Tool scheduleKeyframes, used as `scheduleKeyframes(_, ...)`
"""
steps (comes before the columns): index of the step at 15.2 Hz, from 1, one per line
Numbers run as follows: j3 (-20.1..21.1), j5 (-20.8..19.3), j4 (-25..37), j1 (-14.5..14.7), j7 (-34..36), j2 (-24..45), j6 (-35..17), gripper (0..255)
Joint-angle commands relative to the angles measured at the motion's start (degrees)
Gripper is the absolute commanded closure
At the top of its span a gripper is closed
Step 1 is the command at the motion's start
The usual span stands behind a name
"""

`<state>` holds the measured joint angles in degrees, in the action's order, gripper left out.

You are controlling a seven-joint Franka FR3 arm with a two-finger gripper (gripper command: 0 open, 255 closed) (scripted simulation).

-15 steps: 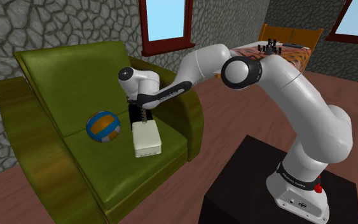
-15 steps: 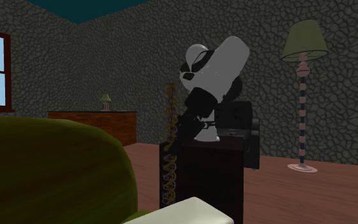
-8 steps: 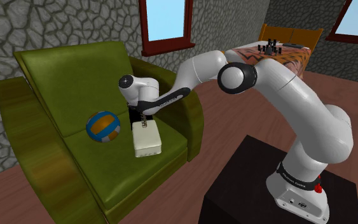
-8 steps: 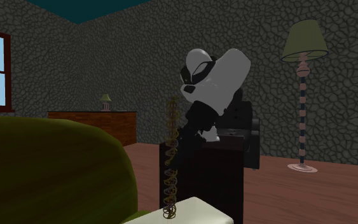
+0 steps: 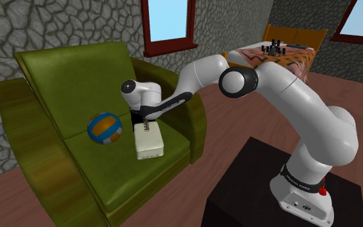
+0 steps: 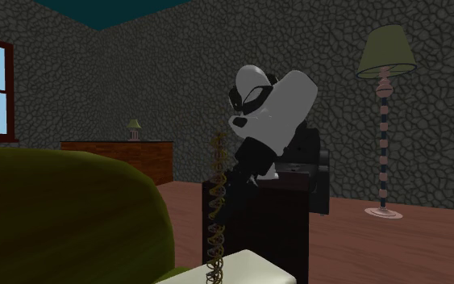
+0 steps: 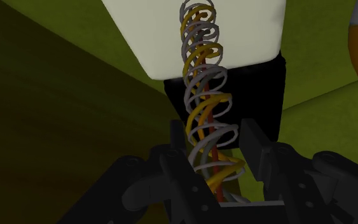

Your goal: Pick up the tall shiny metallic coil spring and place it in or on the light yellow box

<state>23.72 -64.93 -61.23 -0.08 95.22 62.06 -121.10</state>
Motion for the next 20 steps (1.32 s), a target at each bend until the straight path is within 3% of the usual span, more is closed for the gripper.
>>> scheduleKeyframes(1, 0.0, 0.0, 0.0, 0.0, 0.0, 0.0, 0.0, 255)
scheduleKeyframes(2, 0.0, 0.0, 0.0, 0.0, 0.0, 0.0, 0.0, 255)
scheduleKeyframes(3, 0.0, 0.0, 0.0, 0.0, 0.0, 0.0, 0.0, 0)
scheduleKeyframes(8, 0.0, 0.0, 0.0, 0.0, 0.0, 0.0, 0.0, 0)
scheduleKeyframes(12, 1.6, 1.0, -5.9, 0.1, 1.4, -6.4, 2.4, 0)
scheduleKeyframes(20, 1.6, 1.0, -5.9, 0.1, 1.4, -6.4, 2.4, 0)
